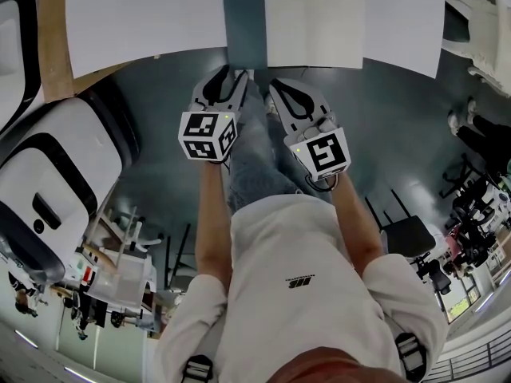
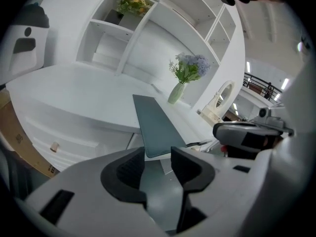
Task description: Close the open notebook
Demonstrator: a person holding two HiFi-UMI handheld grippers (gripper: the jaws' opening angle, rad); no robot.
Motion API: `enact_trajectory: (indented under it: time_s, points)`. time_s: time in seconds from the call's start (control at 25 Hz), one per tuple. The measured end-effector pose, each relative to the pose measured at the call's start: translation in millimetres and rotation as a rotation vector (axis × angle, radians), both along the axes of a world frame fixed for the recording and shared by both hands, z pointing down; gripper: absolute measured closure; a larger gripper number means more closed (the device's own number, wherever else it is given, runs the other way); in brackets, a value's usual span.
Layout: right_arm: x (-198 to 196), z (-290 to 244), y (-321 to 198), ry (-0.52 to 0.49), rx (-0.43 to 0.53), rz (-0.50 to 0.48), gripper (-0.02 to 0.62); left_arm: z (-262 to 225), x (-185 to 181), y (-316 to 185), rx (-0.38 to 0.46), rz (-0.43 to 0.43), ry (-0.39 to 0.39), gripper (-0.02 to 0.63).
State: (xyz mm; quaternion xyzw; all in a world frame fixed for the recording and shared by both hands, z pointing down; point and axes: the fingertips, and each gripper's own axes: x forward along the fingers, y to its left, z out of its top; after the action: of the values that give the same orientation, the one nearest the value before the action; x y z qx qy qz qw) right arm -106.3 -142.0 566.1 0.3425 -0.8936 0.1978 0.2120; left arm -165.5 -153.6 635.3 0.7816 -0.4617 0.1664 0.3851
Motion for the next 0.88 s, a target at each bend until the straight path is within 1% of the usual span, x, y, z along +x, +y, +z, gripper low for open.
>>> enact_trajectory:
  time_s: [0.16,0.24,0.32,0.52,0.68,0.8,0.88]
  points:
    - [-1,0,-2,-0.017,-0.004,0.018,0.598,3,4,-2,-0.021,0.017,0.059,0.606]
    - [-1,0,-3,-0.023,-0.002,0.028,0.598,3,4,-4,-0.028,0.014,0.085,0.606]
    - [-1,0,-4,-0.026,-0.003,0.032,0.598,3,1,-5,-0.032,0.002,0.095,0.606]
    - [2,-2,-2,-0.022,-0.003,0.033,0.598,-4,-8,-6,-0.016,-0.034,0.079,0.606]
    - [6,-6,-4,-0.019,0.002,0.038,0.598,-13,-7,-7,-0.008,-0.030,0.053,0.606]
    - [11,-10,-8,-0.023,0.019,0.052,0.598,-21,-6,-6,0.005,-0.033,0.053,0.606]
    - [14,-14,-9,-0.029,0.031,0.055,0.598,-28,-4,-7,0.018,-0.023,0.037,0.606]
